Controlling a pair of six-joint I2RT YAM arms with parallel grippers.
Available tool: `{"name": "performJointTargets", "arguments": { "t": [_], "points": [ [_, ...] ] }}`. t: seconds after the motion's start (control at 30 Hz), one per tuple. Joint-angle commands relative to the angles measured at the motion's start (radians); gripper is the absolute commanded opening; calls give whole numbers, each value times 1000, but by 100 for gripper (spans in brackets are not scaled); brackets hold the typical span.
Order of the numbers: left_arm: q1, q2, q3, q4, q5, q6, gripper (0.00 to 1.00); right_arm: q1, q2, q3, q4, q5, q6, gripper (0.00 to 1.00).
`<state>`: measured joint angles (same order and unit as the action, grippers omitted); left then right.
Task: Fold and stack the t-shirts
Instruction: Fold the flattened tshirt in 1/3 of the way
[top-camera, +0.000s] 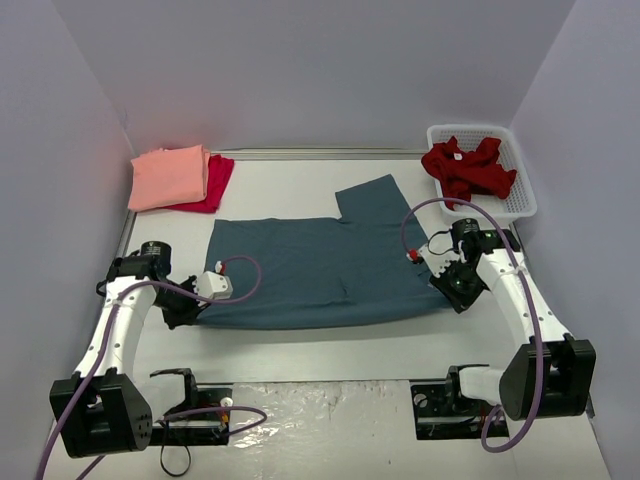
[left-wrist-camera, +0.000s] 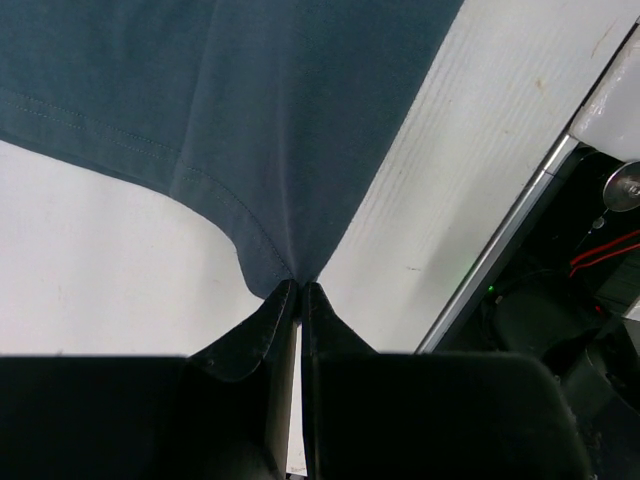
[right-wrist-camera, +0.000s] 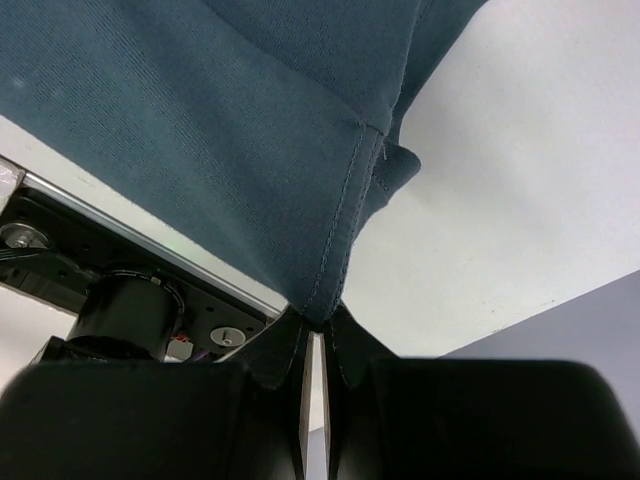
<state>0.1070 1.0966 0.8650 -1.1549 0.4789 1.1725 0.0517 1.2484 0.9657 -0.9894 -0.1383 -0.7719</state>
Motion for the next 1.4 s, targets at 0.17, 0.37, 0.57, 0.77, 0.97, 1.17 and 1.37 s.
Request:
{"name": "performJointTargets", "arguments": {
  "t": [0.17,0.37,0.57,0.77,0.97,1.17,1.37],
  "points": [
    [11,-32,3,-83,7,58,2,-12,-44,10,-91,22,-13,0],
    [11,-56,-1,-92,12,72,8,-12,-63,18,-101,20,-13,0],
    [11,-84,6,-138,13,118,21,-12,-81,37,-132,16,-33,20],
    [11,-84,46,-203,24,154,24,-12,-99,64,-169,31,-44,32],
    [11,-64,58,-140,10,101,24,-10,-98,94,-167,59,-50,36],
    [16,17,132,-19,84,-66,34,-10,-46,169,-127,48,-41,44],
    [23,181,299,175,176,-338,38,-12,118,301,-54,-23,-9,50]
  ]
}}
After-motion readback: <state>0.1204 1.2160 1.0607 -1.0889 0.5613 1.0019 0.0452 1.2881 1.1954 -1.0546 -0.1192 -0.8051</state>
